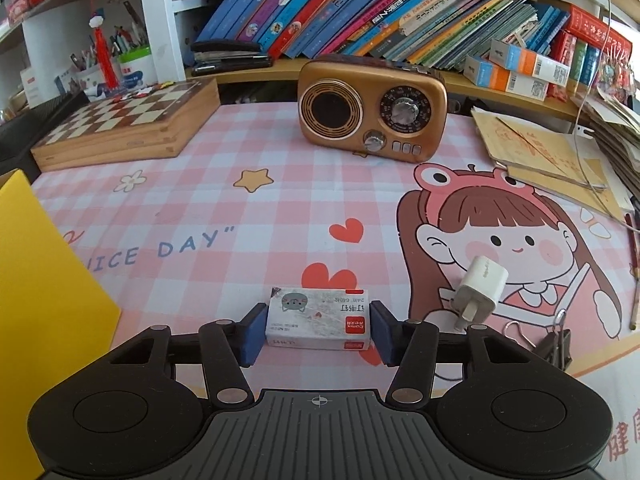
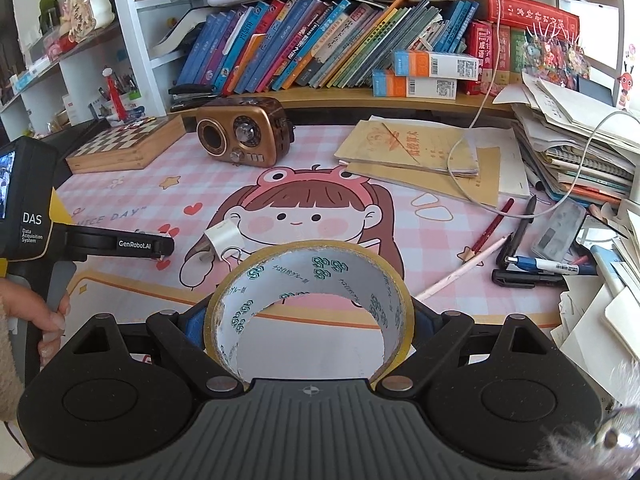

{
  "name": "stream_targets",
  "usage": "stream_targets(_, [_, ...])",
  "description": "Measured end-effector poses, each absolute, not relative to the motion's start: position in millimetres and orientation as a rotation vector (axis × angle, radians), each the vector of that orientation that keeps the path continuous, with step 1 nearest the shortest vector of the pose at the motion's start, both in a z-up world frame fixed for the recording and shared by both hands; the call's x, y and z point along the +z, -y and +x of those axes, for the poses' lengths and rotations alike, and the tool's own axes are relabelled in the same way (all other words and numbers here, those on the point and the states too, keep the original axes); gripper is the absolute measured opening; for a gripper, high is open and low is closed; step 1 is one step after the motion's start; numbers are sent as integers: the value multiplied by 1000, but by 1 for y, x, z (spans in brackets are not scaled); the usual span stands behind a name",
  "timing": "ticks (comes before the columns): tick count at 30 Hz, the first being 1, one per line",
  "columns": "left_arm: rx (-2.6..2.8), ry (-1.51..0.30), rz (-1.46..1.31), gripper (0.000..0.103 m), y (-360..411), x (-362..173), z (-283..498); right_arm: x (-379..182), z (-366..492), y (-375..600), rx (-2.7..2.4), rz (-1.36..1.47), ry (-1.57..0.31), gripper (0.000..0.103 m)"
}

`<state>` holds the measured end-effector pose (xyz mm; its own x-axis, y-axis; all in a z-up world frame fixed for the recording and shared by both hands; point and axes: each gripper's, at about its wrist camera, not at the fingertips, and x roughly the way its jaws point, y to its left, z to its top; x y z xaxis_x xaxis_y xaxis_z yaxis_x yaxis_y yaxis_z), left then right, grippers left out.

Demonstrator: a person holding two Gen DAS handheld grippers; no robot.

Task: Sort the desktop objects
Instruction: 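Grasp the yellow tape roll with right tool while left tool grasps the small white box, then carry the white box with left tool while right tool carries the tape roll toward the yellow box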

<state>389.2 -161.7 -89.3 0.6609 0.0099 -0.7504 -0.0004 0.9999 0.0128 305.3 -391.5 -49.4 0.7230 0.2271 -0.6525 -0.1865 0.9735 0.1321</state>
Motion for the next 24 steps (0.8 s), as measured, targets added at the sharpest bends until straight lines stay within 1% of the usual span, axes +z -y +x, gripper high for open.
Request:
stream_targets(8, [-27,-799,-42,52,157,-58,357,-42,303,383,242,50,-704,89])
stream_targets(16, [-35,-728,-117,53,147,-23,309,-33,284,371,270,52,-691,90])
stream_targets(24, [-46,-699,-157,53,135,-7,264,-25,257,356,297,41,-687,89])
